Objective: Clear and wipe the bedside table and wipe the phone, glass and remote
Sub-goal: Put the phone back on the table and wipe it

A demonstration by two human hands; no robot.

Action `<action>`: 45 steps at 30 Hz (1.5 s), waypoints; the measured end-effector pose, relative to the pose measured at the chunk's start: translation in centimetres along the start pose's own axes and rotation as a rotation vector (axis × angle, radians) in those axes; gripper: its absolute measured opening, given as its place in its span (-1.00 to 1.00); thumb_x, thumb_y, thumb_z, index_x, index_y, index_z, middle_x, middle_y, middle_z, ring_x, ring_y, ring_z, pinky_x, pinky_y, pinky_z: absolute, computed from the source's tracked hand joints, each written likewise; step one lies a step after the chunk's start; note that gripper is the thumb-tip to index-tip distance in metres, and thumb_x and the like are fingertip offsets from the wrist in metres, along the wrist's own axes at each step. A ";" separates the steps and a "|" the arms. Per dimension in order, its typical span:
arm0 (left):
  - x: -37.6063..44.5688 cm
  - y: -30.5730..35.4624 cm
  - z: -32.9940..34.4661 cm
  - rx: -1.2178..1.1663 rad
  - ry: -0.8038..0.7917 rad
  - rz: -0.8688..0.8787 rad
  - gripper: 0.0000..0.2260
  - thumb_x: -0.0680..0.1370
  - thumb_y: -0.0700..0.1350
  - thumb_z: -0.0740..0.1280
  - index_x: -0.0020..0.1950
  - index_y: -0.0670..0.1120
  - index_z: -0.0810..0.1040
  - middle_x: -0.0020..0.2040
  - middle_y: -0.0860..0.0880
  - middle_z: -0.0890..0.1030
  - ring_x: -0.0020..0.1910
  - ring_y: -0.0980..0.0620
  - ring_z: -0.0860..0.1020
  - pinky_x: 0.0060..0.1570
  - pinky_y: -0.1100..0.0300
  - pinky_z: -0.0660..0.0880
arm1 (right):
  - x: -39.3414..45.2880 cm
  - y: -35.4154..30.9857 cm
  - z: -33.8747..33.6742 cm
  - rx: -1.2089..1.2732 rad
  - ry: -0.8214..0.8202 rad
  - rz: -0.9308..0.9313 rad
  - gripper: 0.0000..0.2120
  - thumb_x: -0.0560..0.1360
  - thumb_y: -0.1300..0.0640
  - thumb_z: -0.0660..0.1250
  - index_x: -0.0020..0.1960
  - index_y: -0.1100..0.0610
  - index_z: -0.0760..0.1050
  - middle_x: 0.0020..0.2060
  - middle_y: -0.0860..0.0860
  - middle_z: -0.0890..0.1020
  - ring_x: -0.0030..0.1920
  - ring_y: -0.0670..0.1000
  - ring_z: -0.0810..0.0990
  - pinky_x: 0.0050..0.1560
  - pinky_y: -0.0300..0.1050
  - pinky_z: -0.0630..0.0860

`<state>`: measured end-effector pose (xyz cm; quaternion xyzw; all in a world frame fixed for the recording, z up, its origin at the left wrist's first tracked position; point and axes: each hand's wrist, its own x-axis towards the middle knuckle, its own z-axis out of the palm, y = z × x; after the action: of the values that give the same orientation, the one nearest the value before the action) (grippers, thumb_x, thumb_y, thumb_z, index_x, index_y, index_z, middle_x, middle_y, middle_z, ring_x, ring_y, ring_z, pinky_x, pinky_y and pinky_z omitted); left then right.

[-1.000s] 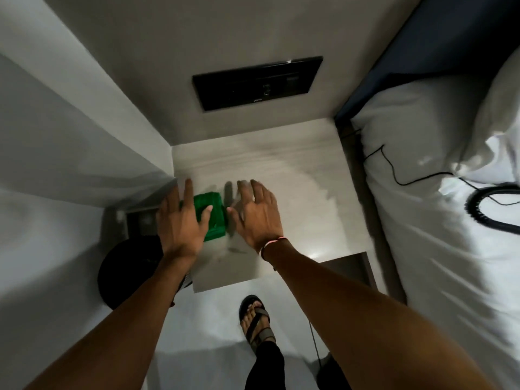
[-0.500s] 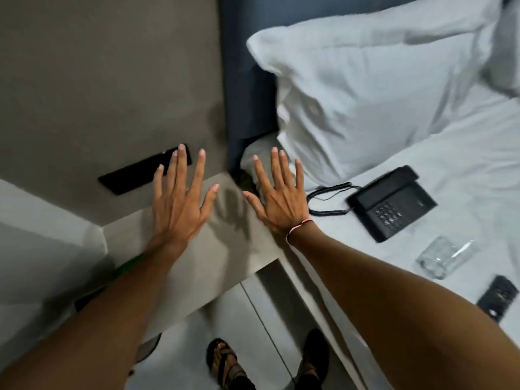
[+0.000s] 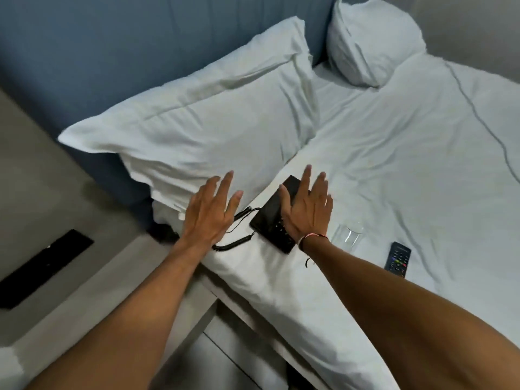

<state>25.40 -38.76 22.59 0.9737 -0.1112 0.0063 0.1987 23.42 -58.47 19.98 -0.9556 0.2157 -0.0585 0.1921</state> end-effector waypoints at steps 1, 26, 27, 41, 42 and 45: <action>0.7 0.8 0.9 -0.041 -0.044 0.006 -0.51 0.68 0.15 0.06 0.60 0.06 0.20 0.49 -0.10 0.35 0.43 -0.14 0.39 0.41 -0.09 0.32 | 0.2 0.9 0.3 0.069 -0.013 0.071 -0.27 0.61 -0.29 -0.02 0.62 0.04 -0.17 0.59 0.25 0.01 0.59 0.20 0.04 0.53 0.16 0.10; 9.0 3.0 15.0 -0.600 -0.508 -0.368 -0.38 0.64 0.29 0.06 0.15 -0.21 0.62 0.13 -0.17 0.67 0.15 -0.15 0.61 0.25 0.03 0.49 | 5.2 7.8 9.3 0.830 -0.046 0.748 -0.50 0.61 -0.25 0.12 -0.32 0.10 0.41 -0.31 -0.04 0.50 -0.10 0.12 0.54 -0.01 -0.06 0.44; 8.1 2.8 14.4 -0.640 -0.496 -0.398 -0.38 0.62 0.32 0.08 0.11 -0.19 0.63 0.13 -0.18 0.68 0.15 -0.16 0.62 0.24 0.00 0.51 | 4.9 7.6 8.7 0.830 -0.048 0.708 -0.49 0.61 -0.25 0.12 -0.32 0.10 0.43 -0.31 -0.05 0.52 -0.13 0.10 0.54 -0.03 -0.09 0.41; -6.6 -4.4 6.2 -0.773 -0.015 -0.571 -0.44 0.62 0.32 0.08 -0.19 -0.15 0.47 -0.23 -0.08 0.55 -0.17 -0.04 0.52 -0.06 0.07 0.42 | -5.5 -2.5 5.3 0.708 -0.220 0.170 -0.58 0.66 -0.13 0.08 -0.25 0.03 0.47 -0.30 -0.14 0.55 -0.25 -0.18 0.49 -0.33 -0.45 0.35; -7.7 -5.7 5.7 -0.779 0.021 -0.587 -0.43 0.62 0.32 0.09 -0.16 -0.16 0.51 -0.22 -0.05 0.56 -0.15 -0.04 0.52 -0.04 0.08 0.42 | -6.4 -3.7 5.6 0.707 -0.239 0.148 -0.59 0.66 -0.13 0.08 -0.24 0.03 0.48 -0.29 -0.15 0.55 -0.24 -0.18 0.49 -0.32 -0.46 0.35; -10.9 -9.5 4.5 -0.753 0.118 -0.616 -0.50 0.62 0.31 0.07 -0.25 0.02 0.57 -0.34 0.15 0.55 -0.27 0.16 0.51 -0.20 0.26 0.39 | -8.9 -7.3 7.0 0.711 -0.299 0.085 -0.55 0.65 -0.14 0.09 -0.23 0.11 0.51 -0.30 -0.15 0.55 -0.24 -0.17 0.50 -0.26 -0.37 0.34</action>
<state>16.72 -29.62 14.20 0.8198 0.1988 -0.0380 0.5357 19.66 -46.14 16.12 -0.8177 0.1908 0.0185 0.5428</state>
